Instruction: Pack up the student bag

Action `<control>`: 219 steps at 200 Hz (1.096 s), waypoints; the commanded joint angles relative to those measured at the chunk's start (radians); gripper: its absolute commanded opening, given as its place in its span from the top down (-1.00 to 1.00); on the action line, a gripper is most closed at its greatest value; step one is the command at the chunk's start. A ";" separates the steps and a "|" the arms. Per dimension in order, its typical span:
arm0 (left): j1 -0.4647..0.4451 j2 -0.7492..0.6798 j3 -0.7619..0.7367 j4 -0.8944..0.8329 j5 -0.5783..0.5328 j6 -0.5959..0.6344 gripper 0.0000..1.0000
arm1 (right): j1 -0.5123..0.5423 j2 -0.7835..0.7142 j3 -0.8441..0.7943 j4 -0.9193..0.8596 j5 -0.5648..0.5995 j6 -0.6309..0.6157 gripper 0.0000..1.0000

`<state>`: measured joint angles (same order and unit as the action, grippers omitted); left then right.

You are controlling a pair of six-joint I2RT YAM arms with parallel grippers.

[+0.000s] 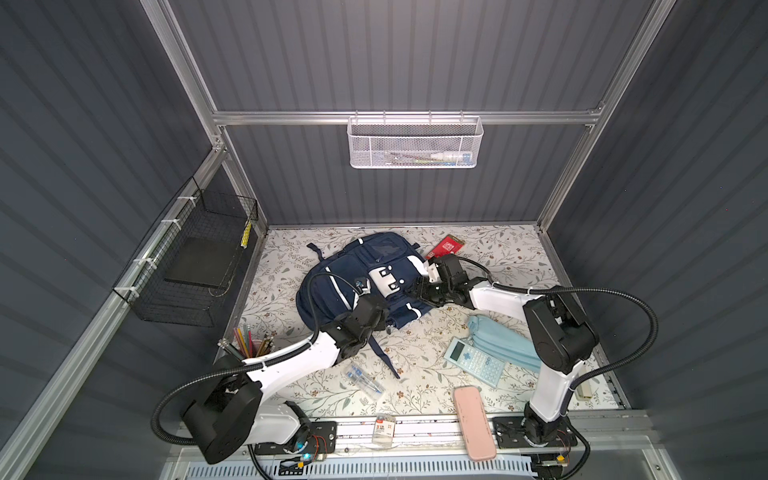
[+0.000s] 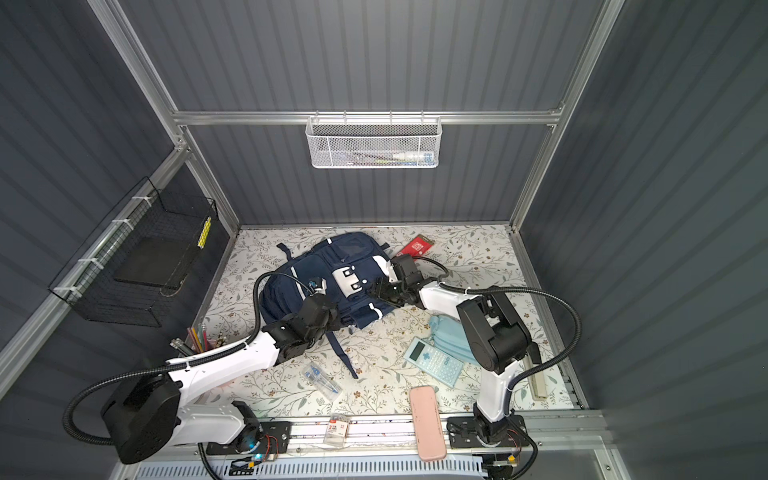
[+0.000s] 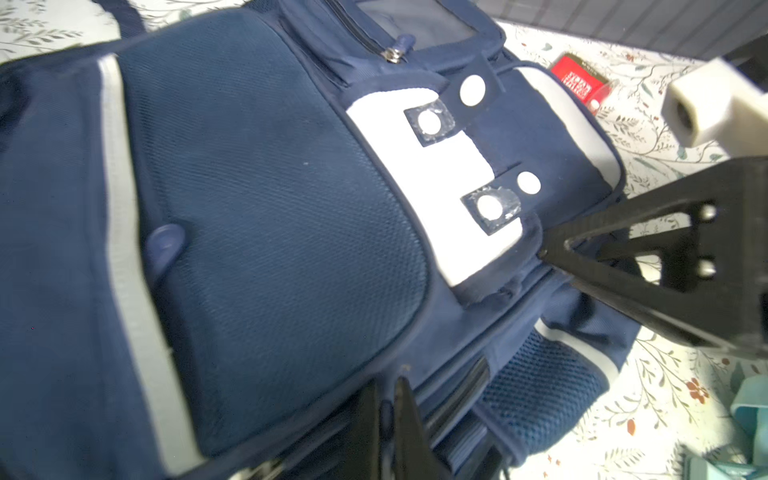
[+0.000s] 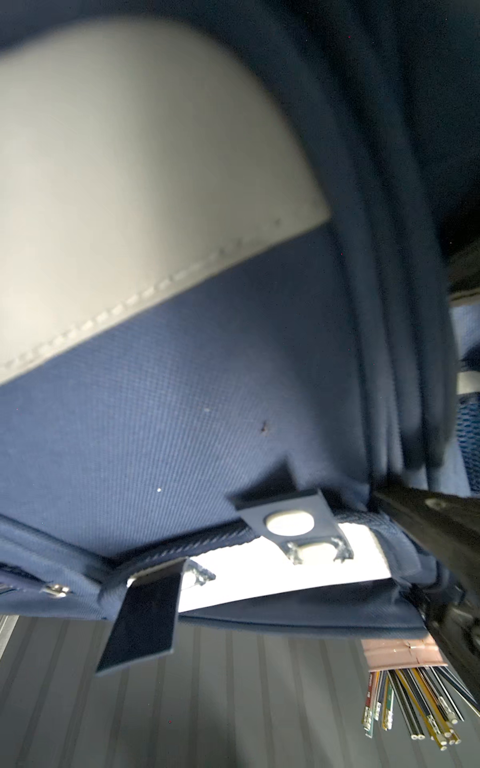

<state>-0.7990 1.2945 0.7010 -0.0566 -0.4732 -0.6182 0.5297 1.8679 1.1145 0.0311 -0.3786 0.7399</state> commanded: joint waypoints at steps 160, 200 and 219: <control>-0.008 -0.205 0.052 -0.028 0.166 -0.092 1.00 | 0.217 -0.383 -0.452 0.430 0.225 -1.144 -0.57; -0.009 -0.185 0.038 0.023 0.203 -0.126 1.00 | 0.260 -0.350 -0.427 0.532 0.202 -1.258 -0.46; -0.009 -0.176 0.041 0.048 0.235 -0.151 1.00 | 0.289 -0.313 -0.393 0.541 0.177 -1.317 -0.35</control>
<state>-0.7990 1.1133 0.7013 -0.1154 -0.3000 -0.7200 0.7860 1.5143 0.6762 0.4751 -0.1757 -0.4286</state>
